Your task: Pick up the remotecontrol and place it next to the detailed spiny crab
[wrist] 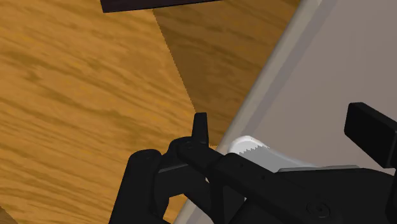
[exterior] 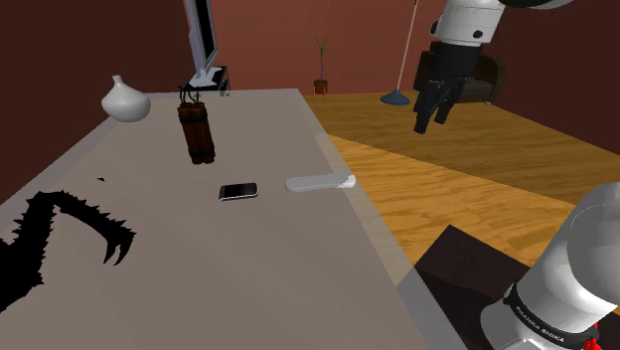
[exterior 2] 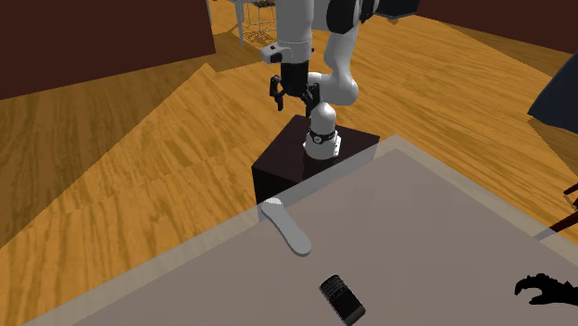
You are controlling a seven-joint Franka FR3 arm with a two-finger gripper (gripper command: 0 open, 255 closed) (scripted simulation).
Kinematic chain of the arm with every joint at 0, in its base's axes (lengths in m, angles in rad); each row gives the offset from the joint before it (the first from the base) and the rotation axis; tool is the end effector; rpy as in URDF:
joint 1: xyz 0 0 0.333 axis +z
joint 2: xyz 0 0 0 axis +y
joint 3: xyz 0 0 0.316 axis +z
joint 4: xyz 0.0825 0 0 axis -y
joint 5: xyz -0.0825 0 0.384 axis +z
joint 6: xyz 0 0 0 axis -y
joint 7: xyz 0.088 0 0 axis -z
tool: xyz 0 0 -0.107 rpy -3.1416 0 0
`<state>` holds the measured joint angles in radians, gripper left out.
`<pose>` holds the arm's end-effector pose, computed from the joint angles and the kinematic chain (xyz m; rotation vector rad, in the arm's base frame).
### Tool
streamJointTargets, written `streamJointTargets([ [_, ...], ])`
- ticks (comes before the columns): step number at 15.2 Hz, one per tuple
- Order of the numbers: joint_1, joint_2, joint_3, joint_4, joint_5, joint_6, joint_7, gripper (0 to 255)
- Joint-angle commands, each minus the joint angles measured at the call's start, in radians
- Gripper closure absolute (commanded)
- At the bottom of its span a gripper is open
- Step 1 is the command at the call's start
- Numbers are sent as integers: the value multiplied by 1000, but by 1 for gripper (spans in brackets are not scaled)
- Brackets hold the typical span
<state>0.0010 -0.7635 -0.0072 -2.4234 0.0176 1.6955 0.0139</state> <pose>0.3227 -0.0008 0.5625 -3.1183 0.0313 -0.0553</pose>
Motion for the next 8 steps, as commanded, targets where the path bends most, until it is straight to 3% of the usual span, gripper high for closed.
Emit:
streamJointTargets([
  [1, 0, 0, 0, 0, 0, 0, 0, 0],
  [8, 75, 251, -58, 38, -38, 202, -265, 0],
])
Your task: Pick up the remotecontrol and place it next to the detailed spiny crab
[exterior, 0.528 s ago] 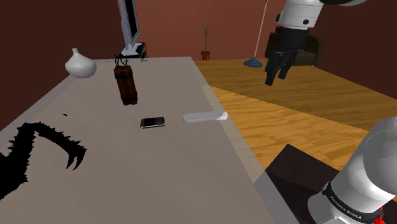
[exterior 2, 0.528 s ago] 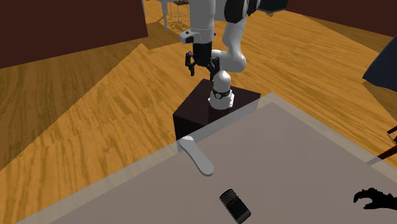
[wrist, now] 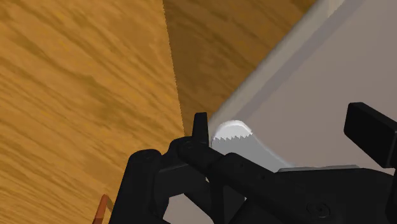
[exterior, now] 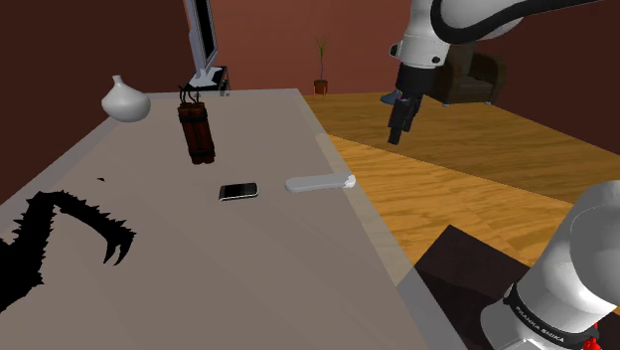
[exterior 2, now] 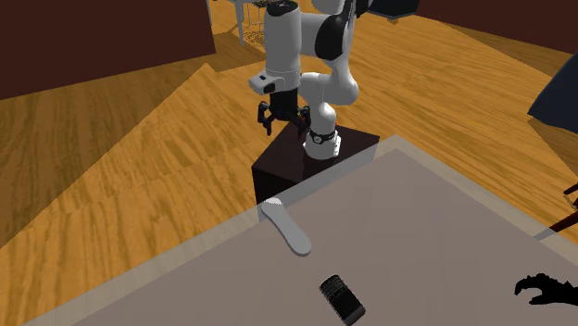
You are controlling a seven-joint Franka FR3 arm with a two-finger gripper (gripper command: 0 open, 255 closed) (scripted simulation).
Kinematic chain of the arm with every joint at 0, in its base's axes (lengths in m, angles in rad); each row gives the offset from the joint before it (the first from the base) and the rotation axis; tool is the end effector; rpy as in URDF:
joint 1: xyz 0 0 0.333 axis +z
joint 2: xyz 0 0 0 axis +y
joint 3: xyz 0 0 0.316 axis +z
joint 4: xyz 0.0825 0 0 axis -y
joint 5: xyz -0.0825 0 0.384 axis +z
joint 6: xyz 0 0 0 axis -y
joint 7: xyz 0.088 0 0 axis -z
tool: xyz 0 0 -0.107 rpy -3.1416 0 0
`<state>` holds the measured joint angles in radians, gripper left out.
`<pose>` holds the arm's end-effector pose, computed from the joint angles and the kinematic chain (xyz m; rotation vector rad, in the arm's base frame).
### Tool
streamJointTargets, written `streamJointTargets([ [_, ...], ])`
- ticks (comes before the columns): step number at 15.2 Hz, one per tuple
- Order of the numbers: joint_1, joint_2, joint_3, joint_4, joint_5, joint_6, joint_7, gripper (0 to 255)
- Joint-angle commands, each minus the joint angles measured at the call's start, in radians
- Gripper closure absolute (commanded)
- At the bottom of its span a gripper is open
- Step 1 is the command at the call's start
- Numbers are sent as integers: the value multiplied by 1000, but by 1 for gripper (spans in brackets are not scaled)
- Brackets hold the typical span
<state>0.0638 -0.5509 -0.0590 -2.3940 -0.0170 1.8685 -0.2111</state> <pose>0.3878 -0.0017 0.5165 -3.1088 -0.3575 -0.0407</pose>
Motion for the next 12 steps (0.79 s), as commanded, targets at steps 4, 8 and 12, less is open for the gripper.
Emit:
streamJointTargets([
  [4, 53, 189, -26, 58, -9, 126, -186, 0],
  [8, 90, 339, -32, 122, -7, 208, -327, 0],
  [12, 119, 485, -25, 197, -1, 274, -462, 0],
])
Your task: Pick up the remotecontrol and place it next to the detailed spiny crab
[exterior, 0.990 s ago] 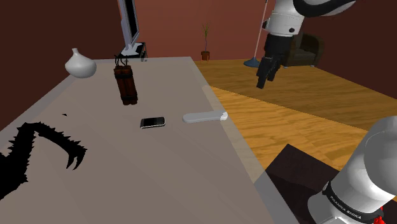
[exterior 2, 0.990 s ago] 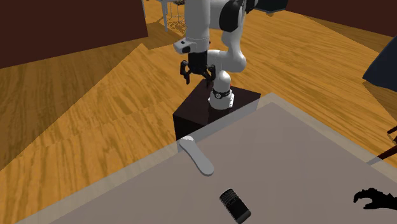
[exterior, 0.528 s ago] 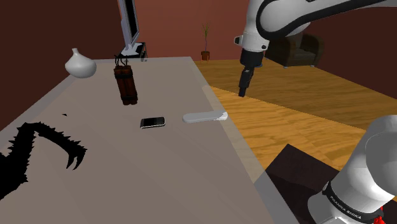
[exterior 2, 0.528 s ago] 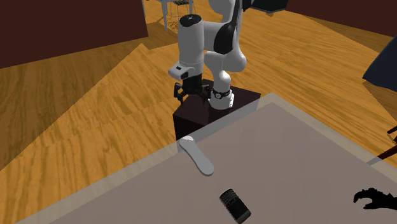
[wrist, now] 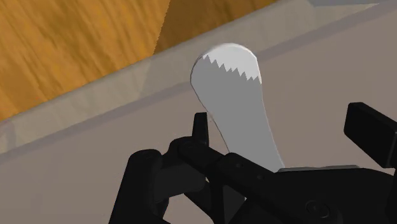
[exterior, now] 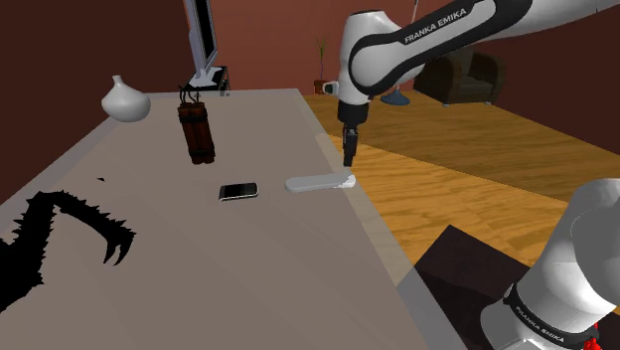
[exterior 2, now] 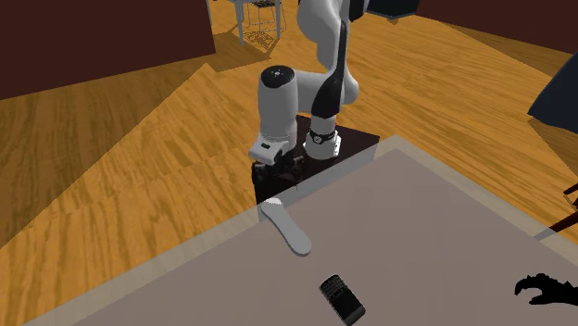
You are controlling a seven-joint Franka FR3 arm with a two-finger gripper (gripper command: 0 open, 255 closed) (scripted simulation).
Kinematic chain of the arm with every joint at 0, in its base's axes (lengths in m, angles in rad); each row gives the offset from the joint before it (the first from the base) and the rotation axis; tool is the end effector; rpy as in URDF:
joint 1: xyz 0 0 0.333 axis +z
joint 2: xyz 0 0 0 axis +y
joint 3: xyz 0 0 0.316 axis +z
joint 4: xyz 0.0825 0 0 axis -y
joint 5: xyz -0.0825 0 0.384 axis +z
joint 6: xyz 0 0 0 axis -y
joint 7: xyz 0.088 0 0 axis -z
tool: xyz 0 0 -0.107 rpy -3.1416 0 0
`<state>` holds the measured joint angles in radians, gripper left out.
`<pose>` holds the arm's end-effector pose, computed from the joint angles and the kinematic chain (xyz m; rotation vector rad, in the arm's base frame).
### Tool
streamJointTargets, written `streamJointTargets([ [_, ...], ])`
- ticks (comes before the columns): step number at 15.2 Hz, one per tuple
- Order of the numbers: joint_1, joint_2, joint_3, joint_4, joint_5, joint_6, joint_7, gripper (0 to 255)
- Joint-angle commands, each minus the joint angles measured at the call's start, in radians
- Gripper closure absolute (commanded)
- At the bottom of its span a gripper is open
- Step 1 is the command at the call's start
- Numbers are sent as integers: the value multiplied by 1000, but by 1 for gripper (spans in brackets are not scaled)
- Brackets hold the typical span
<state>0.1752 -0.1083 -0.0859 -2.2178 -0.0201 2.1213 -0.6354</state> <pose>0.5072 0.0439 0.4237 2.9215 1.1257 0.0139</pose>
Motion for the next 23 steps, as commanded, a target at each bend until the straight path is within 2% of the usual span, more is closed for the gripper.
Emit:
streamJointTargets([
  [1, 14, 77, 6, 40, 3, 36, -70, 0],
  [6, 37, 224, 33, 130, 2, 90, -202, 0],
  [13, 35, 281, 33, 92, 4, 184, -203, 0],
  [21, 35, 280, 33, 93, 4, 184, -203, 0],
  [22, 35, 280, 33, 93, 4, 184, -203, 255],
  [23, 35, 280, 33, 93, 4, 184, -203, 255],
])
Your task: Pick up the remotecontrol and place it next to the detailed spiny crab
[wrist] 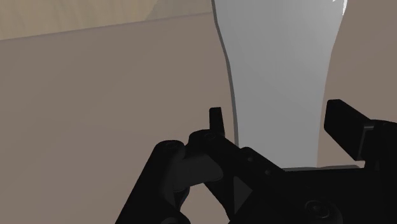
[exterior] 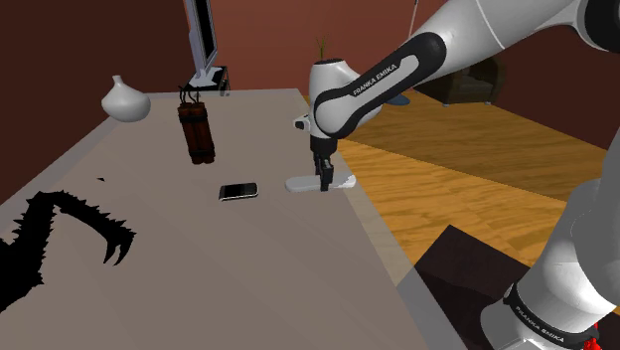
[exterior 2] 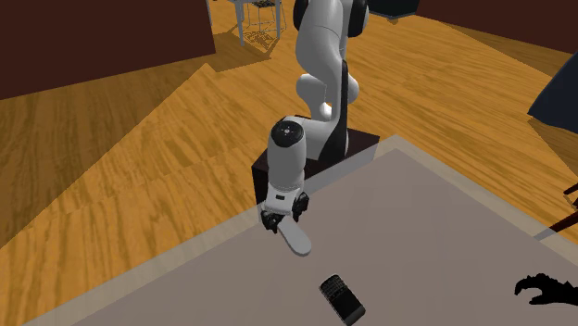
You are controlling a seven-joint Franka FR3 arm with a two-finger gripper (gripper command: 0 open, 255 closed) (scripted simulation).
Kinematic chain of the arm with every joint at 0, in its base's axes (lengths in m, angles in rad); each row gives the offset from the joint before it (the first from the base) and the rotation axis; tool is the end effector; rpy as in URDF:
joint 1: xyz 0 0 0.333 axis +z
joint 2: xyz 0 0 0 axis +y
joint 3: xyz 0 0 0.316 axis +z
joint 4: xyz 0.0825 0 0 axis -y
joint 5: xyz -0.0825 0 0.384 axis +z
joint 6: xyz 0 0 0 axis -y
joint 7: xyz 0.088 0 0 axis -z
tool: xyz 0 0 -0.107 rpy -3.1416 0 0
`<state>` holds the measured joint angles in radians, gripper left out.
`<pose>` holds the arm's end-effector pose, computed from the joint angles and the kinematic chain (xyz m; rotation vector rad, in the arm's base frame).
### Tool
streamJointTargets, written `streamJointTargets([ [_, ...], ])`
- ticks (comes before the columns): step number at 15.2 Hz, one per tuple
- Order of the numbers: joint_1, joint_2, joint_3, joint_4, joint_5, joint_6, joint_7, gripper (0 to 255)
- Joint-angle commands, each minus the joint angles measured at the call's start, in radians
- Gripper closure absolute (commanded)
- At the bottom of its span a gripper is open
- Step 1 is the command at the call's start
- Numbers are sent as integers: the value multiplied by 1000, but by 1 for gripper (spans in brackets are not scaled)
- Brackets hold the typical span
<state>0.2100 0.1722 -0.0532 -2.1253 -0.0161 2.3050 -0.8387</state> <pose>0.5591 0.0885 0.3305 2.7320 1.5050 0.0003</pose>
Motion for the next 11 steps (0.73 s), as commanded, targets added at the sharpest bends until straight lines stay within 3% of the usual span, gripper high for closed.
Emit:
streamJointTargets([
  [1, 0, 0, 0, 0, 0, 0, 0, 255],
  [11, 0, -23, 0, 14, -1, -37, 0, 255],
])
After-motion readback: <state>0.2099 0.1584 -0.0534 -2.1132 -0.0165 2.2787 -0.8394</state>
